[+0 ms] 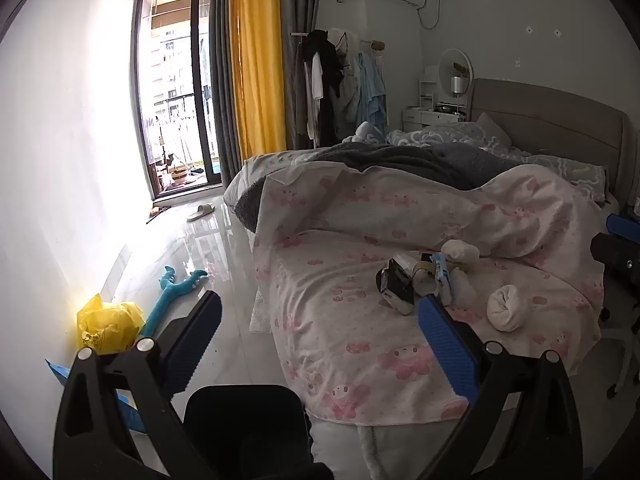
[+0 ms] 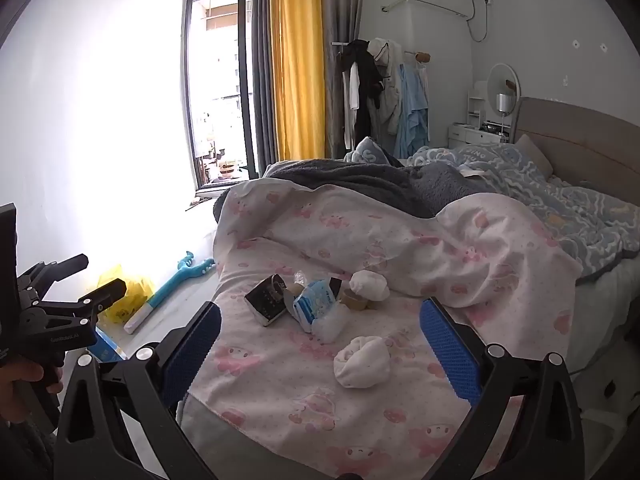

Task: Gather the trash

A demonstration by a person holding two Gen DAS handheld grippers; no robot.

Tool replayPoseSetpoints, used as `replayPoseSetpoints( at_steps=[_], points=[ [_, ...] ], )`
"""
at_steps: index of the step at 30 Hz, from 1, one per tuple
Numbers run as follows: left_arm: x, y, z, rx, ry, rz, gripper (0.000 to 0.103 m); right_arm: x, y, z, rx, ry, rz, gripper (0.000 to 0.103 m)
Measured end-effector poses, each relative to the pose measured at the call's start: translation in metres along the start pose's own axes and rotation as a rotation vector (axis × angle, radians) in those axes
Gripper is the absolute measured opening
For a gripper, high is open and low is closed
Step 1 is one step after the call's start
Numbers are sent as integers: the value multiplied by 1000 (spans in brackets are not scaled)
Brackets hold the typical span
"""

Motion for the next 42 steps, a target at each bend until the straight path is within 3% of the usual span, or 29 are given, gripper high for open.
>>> replayPoseSetpoints(
  at_steps=[42],
  points=[
    [0, -1, 0, -1, 0, 3, 100, 0, -1, -3, 3, -1, -1, 100]
  ],
)
Point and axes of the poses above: each gripper's, at about its wrist camera, not at the fingertips, and y roughly against the way its jaws point, z to its right, x to its top, the point moved 9 cm from there along -y, roughly the way its jaws point, and after that the axes turned 2 degrees about y, right-handed, at the moved point
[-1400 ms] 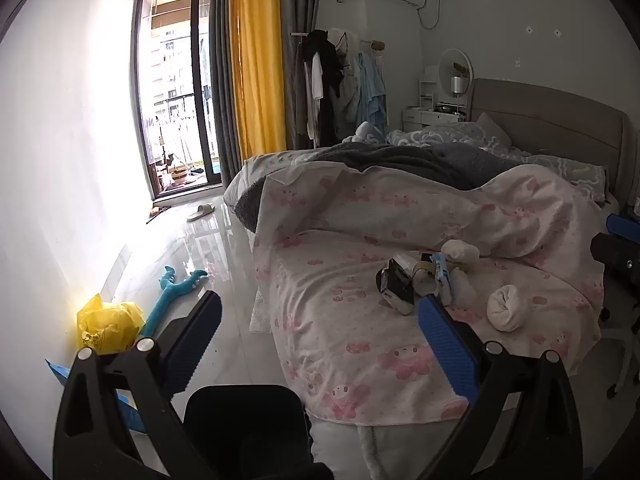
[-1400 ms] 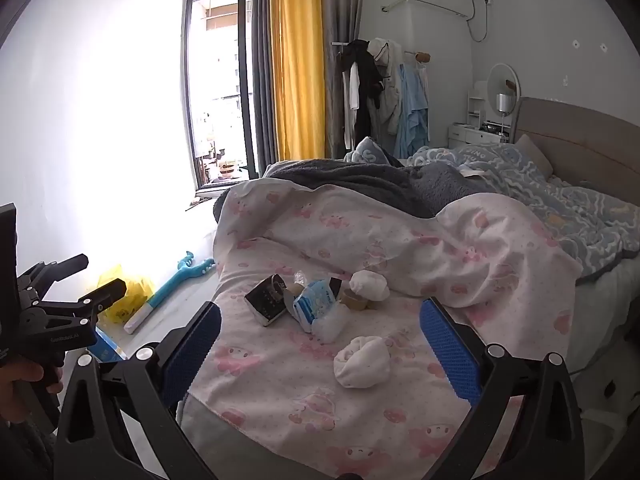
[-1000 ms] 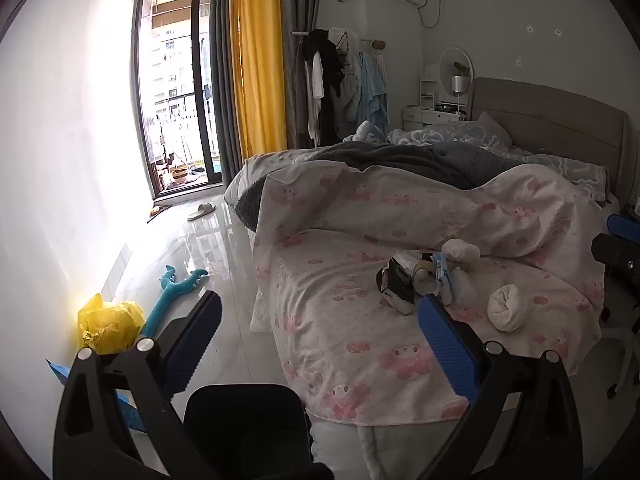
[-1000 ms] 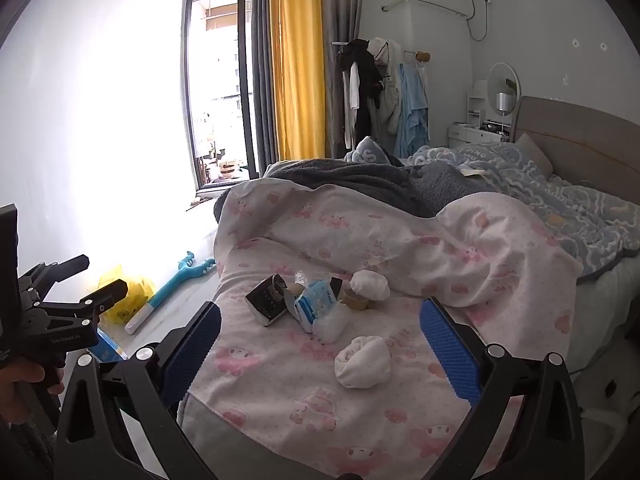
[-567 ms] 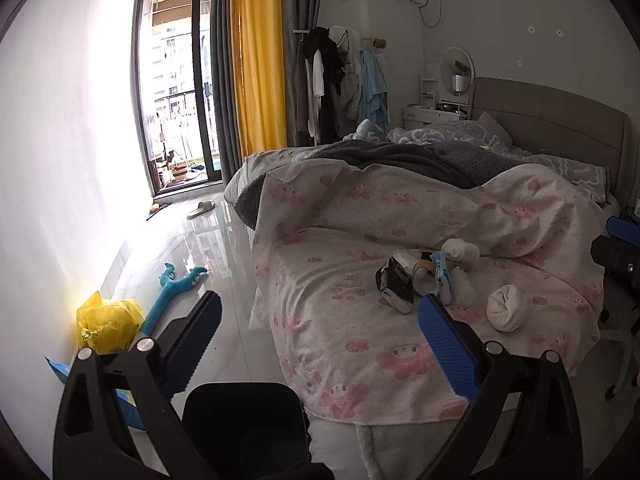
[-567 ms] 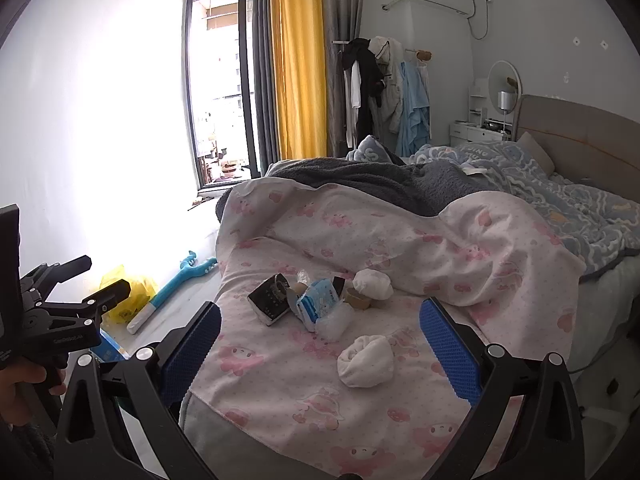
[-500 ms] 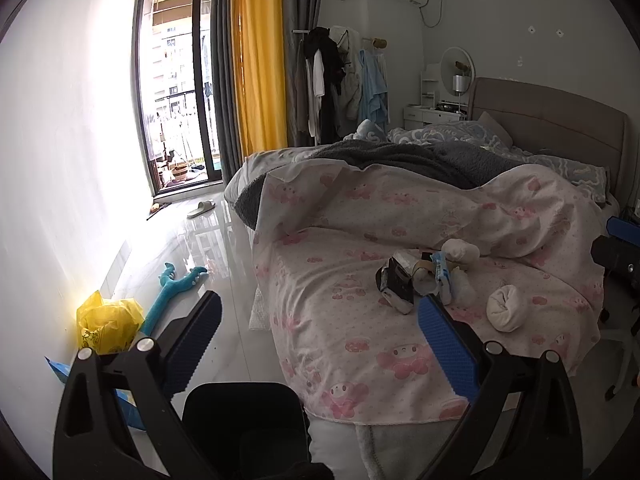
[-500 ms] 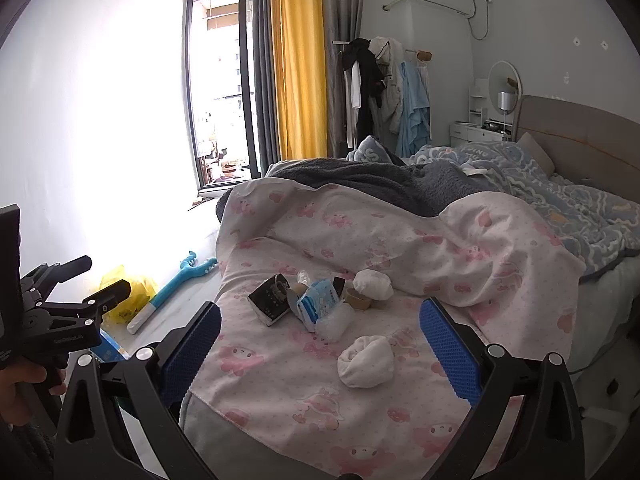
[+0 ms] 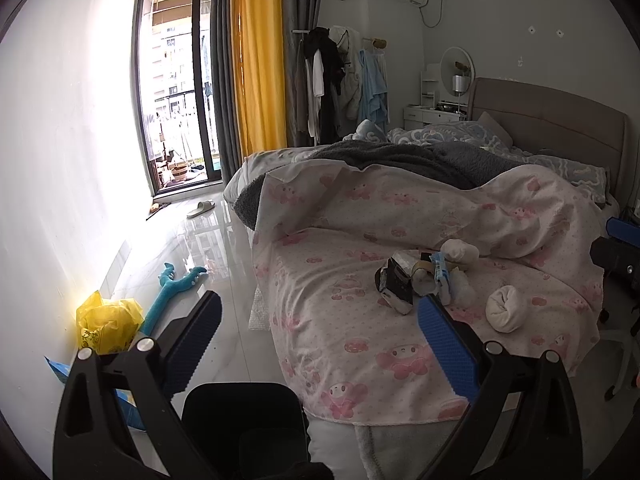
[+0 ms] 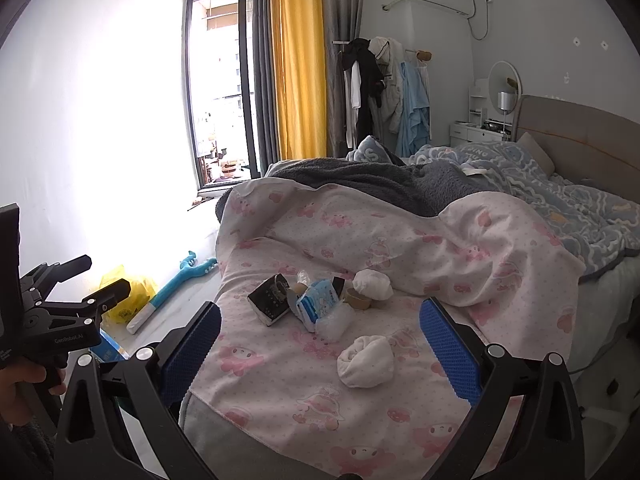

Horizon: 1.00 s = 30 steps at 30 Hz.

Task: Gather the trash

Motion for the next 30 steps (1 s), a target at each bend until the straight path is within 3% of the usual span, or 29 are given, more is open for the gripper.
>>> replayPoseSetpoints(
  at_steps=[30],
  points=[
    [-2, -1, 5, -3, 5, -12, 100, -2, -3, -1, 1, -1, -3, 100]
  ],
)
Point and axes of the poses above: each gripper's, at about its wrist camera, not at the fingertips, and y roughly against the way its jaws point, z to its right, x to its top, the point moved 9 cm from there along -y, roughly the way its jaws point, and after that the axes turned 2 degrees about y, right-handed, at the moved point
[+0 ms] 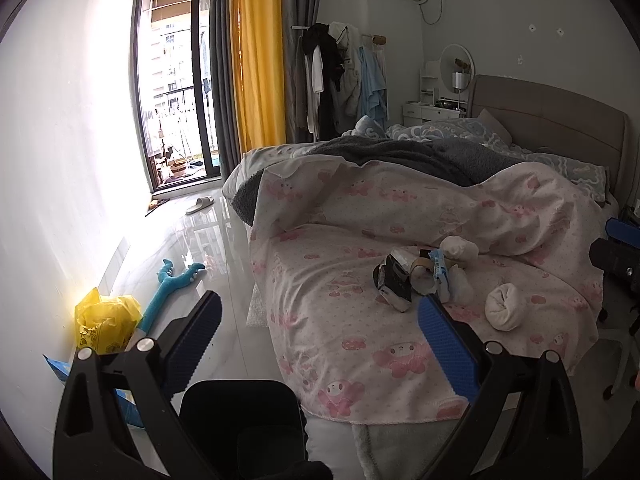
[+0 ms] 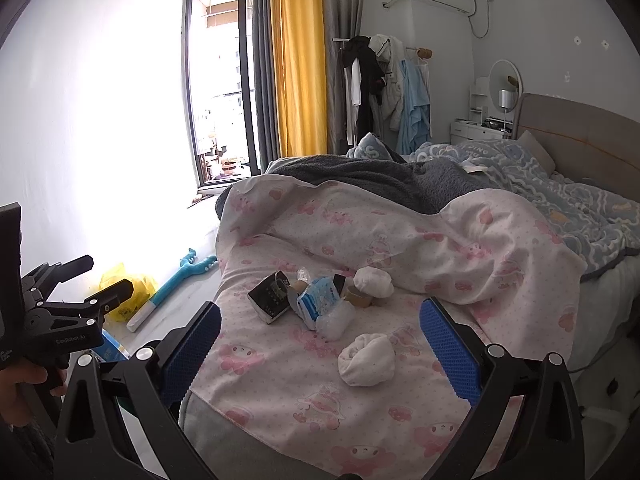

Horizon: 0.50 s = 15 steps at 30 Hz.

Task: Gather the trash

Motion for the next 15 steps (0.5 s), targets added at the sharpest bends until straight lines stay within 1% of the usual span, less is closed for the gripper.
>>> replayPoseSetpoints(
  at_steps=[10, 15],
  points=[
    [0, -5, -2, 13, -6, -6, 100, -1, -3, -2, -9, 9, -9, 100],
    [1, -6, -2, 22, -11, 1, 100, -17, -16, -1, 4, 11, -44, 100]
  ],
)
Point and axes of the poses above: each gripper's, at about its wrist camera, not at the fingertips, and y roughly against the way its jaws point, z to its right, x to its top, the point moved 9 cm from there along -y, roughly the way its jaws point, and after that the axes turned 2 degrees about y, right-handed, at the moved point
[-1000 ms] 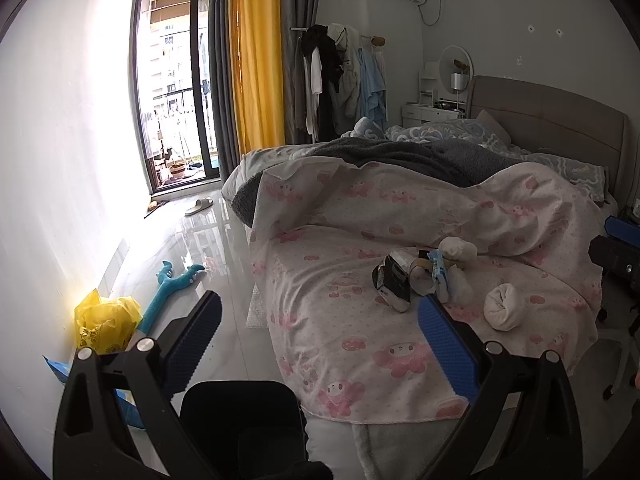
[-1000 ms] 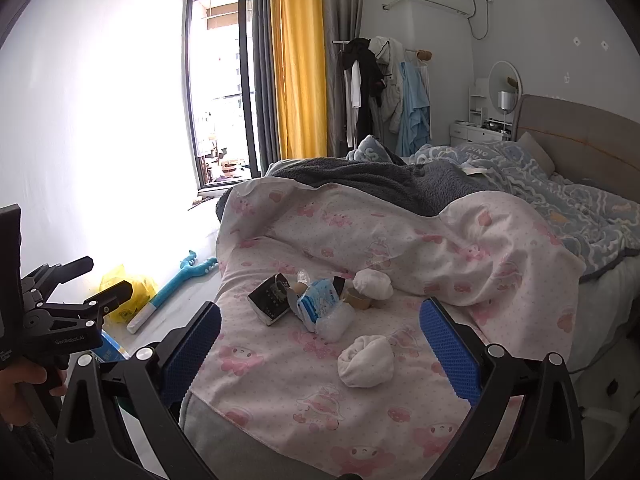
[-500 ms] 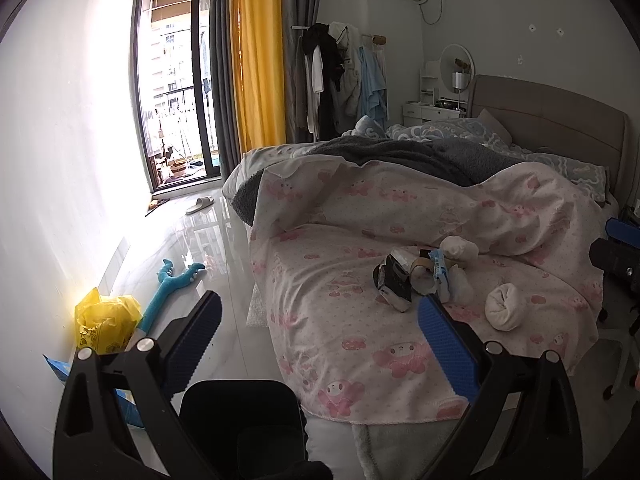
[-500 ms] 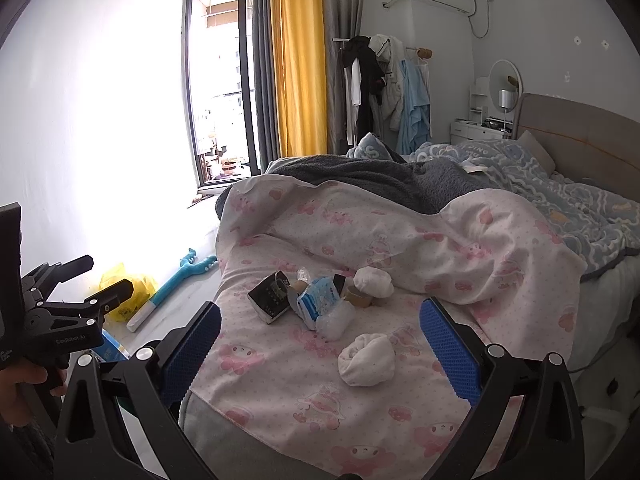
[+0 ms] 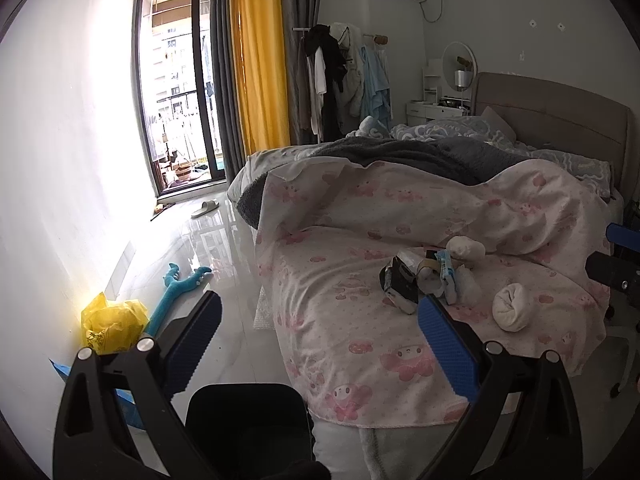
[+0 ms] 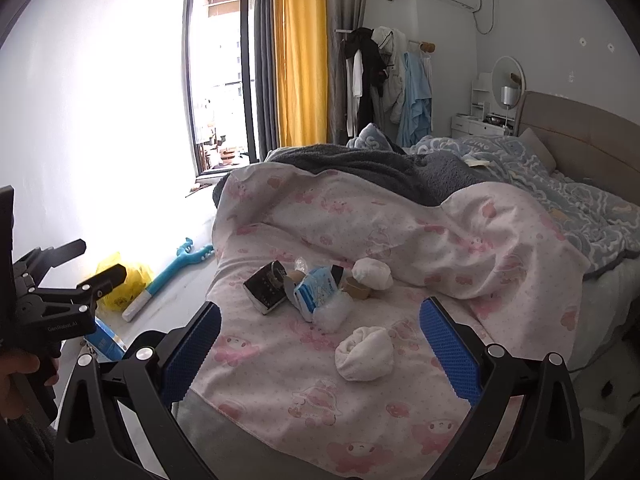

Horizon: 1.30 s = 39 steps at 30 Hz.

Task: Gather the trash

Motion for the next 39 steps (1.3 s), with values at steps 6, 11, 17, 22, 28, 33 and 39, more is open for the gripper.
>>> replayPoseSetpoints(
  at_steps=[6, 11, 17, 22, 28, 33, 39],
  points=[
    [1, -5, -1, -15, 15, -16, 100, -6, -13, -2, 17, 10, -56, 100],
    [-1, -11, 0, -30, 14, -49, 100, -8, -21, -2, 33, 3, -73, 100],
    [-6, -19, 5, -71, 29, -87, 99, -17, -38, 16, 37, -25, -117, 100],
    [-7, -28, 12, -113, 18, -98, 98, -23, -57, 27, 41, -43, -147, 100],
    [-9, -42, 14, -125, 22, -115, 98, -33, -77, 27, 59, -25, -184, 100],
    [-19, -57, 21, -141, 1, -122, 95, -41, -93, 35, 51, -43, -215, 100],
    [-33, -82, 27, -197, 14, -144, 86, -53, -111, 45, 30, -54, -246, 99]
  ],
)
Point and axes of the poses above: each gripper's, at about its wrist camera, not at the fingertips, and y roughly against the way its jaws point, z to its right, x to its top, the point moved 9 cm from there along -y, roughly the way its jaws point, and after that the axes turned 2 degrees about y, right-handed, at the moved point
